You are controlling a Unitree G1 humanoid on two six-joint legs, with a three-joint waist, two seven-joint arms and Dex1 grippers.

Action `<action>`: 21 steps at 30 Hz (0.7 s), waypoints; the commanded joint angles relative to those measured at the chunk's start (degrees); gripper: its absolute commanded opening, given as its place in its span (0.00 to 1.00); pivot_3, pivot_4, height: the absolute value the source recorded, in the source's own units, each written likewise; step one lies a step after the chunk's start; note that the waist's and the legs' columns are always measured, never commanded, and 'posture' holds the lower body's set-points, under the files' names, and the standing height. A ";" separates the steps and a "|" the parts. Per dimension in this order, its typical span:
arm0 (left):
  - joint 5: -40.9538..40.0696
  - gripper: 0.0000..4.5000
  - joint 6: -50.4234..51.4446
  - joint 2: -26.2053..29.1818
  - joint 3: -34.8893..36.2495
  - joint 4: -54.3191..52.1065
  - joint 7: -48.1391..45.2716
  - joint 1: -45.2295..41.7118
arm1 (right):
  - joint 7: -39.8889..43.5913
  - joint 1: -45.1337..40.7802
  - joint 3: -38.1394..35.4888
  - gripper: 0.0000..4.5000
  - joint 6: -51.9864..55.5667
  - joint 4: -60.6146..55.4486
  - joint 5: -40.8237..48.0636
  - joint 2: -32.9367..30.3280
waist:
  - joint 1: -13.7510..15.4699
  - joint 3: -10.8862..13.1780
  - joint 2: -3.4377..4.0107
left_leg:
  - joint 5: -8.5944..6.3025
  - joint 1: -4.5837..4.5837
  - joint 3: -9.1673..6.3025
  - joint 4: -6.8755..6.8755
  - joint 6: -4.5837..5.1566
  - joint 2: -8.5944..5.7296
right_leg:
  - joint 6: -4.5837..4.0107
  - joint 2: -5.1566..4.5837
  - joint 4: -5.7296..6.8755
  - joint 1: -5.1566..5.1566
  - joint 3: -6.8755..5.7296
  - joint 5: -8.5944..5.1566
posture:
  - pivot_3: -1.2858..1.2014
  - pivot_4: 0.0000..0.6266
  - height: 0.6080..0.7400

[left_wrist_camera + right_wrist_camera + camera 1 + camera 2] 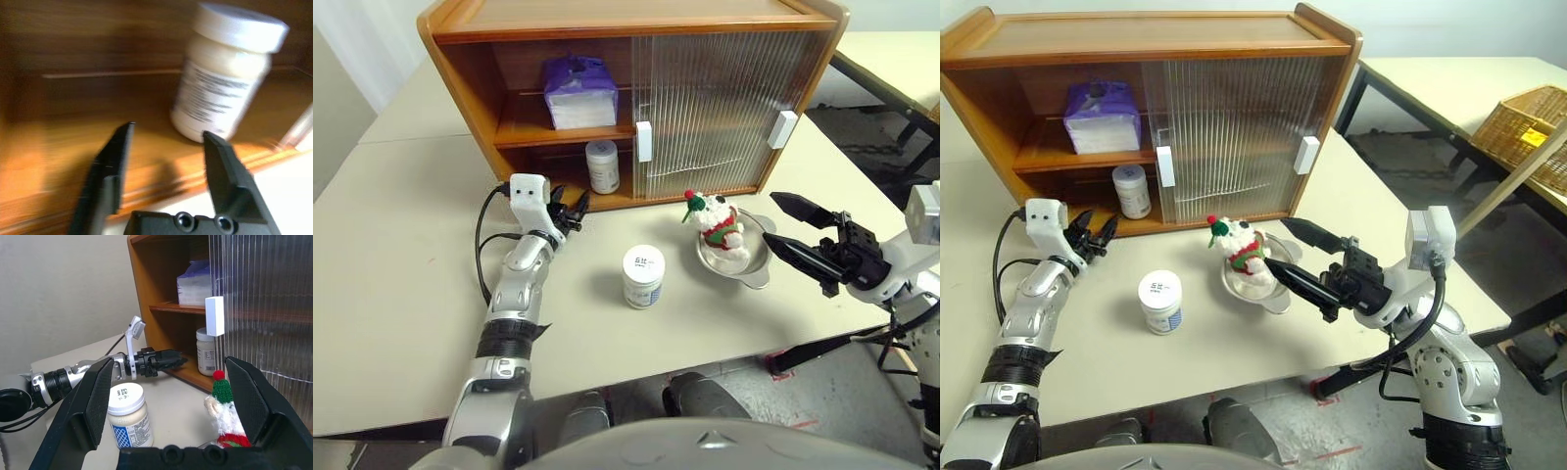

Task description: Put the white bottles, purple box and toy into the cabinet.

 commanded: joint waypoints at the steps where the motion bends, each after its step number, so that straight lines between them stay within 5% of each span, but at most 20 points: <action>1: 1.01 0.30 -1.19 -0.16 -0.10 1.96 1.24 -1.76 | 0.27 -0.52 0.43 1.00 -0.15 0.40 -0.53 -0.10 | 0.32 0.00 0.00 | 0.00 0.00 0.00 0.00 0.00 0.00 | 0.00 0.00 0.00 0.00 0.01 0.00 | 0.41 0.08 1.00; 5: 1.58 0.01 -2.77 -0.67 -0.71 5.97 1.79 -4.89 | 0.01 -0.57 0.28 1.00 -0.06 0.23 -0.54 -0.17 | 1.25 0.00 0.00 | 0.00 -0.01 -0.06 0.00 0.00 -0.01 | -0.01 -0.02 0.00 0.00 0.01 0.03 | 0.41 0.09 1.00; 17: 3.18 0.01 -7.00 -2.20 -1.91 22.21 1.74 -15.92 | -1.64 1.19 -1.01 1.00 -0.16 -2.01 -0.01 -0.36 | 2.60 0.10 0.12 | 0.51 0.10 -0.73 -0.10 0.44 -0.44 | -0.11 -0.01 0.00 0.23 0.08 0.32 | 0.39 0.09 1.00; 21: 3.05 0.01 -7.45 -3.01 -2.00 23.36 1.57 -16.84 | -2.06 1.63 -1.27 1.00 -0.12 -2.40 0.18 -0.53 | 2.29 0.16 0.18 | 0.52 0.11 -1.15 -0.13 0.39 -0.75 | -0.08 -0.02 -0.02 0.17 1.10 0.29 | 0.39 0.09 1.00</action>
